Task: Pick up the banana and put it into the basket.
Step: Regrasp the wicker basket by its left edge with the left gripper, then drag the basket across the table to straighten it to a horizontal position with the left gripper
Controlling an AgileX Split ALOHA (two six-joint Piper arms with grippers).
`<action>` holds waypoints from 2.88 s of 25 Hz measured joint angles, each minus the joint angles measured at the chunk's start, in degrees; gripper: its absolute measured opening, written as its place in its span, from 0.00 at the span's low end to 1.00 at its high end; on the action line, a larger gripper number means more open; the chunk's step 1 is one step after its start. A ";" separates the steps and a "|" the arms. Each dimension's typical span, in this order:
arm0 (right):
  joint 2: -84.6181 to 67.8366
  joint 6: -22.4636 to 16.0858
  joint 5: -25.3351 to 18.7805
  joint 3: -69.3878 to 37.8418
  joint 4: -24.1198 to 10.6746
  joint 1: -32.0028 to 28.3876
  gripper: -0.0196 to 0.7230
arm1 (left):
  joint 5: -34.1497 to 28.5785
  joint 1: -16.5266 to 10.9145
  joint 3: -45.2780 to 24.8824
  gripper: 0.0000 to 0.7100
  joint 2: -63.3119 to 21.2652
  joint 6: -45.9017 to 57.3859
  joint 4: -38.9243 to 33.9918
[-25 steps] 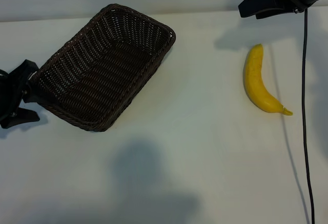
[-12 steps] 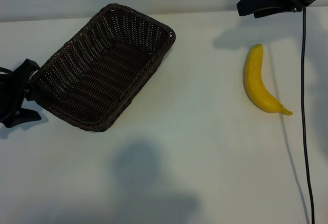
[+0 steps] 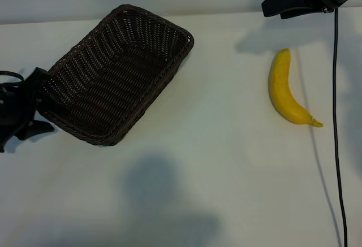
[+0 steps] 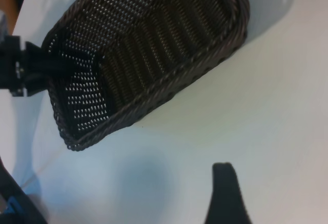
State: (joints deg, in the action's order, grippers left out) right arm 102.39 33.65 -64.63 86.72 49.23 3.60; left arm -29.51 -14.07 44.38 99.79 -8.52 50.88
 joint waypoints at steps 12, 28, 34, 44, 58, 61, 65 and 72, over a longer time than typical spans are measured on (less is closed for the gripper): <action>0.00 0.00 0.00 0.00 0.06 0.00 0.68 | -2.79 -0.01 0.68 0.28 1.65 -8.67 2.12; 0.00 0.00 -0.15 0.00 0.23 0.00 0.68 | -27.01 0.80 21.84 0.28 0.86 1.52 -17.64; 0.00 0.00 -0.15 0.00 0.29 0.00 0.68 | -34.84 7.30 34.76 0.28 2.11 8.52 -27.75; 0.00 0.06 -0.70 0.00 0.35 0.00 0.68 | -37.87 19.66 52.40 0.28 16.64 11.16 -32.27; 0.00 0.06 -0.66 0.00 0.35 0.00 0.68 | -37.87 21.00 58.89 0.28 27.46 3.68 -28.00; 0.00 0.06 -0.66 0.00 0.35 0.00 0.68 | -37.87 21.12 59.15 0.28 29.09 3.12 -27.55; 0.00 0.06 -0.71 0.00 0.35 0.00 0.68 | -37.35 21.73 59.27 0.28 29.95 2.75 -27.71; 0.00 0.06 -0.71 0.00 0.35 0.00 0.68 | -37.35 22.14 59.41 0.28 29.95 2.63 -27.56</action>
State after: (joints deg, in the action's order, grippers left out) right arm 102.39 33.71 -65.35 86.72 49.58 3.60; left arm -66.86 8.07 103.79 129.74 -5.89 23.32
